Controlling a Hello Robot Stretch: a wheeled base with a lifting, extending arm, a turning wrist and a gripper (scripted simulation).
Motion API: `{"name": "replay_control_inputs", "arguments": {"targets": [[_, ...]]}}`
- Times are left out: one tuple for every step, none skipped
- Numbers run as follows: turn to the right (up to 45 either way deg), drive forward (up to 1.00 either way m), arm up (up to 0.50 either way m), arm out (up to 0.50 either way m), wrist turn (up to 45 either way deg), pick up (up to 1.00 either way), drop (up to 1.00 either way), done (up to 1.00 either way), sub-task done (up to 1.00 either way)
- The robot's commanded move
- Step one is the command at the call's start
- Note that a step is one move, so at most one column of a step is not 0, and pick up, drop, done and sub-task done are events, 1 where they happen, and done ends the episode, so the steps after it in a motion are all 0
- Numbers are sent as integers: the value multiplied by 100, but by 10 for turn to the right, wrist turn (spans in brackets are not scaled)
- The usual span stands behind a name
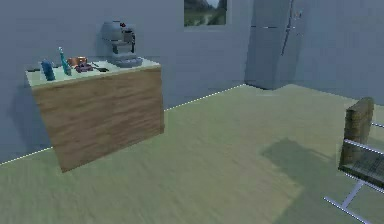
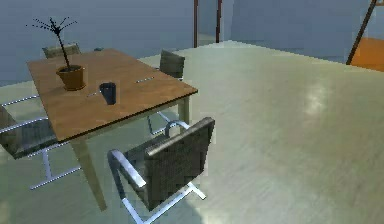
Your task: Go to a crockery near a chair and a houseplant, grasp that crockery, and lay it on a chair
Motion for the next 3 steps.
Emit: {"name": "replay_control_inputs", "arguments": {"targets": [[180, 0, 0, 0, 0, 0, 0, 0, 0], [0, 70, 0, 0, 0, 0, 0, 0, 0], [330, 0, 0, 0, 0, 0, 0, 0, 0]]}}
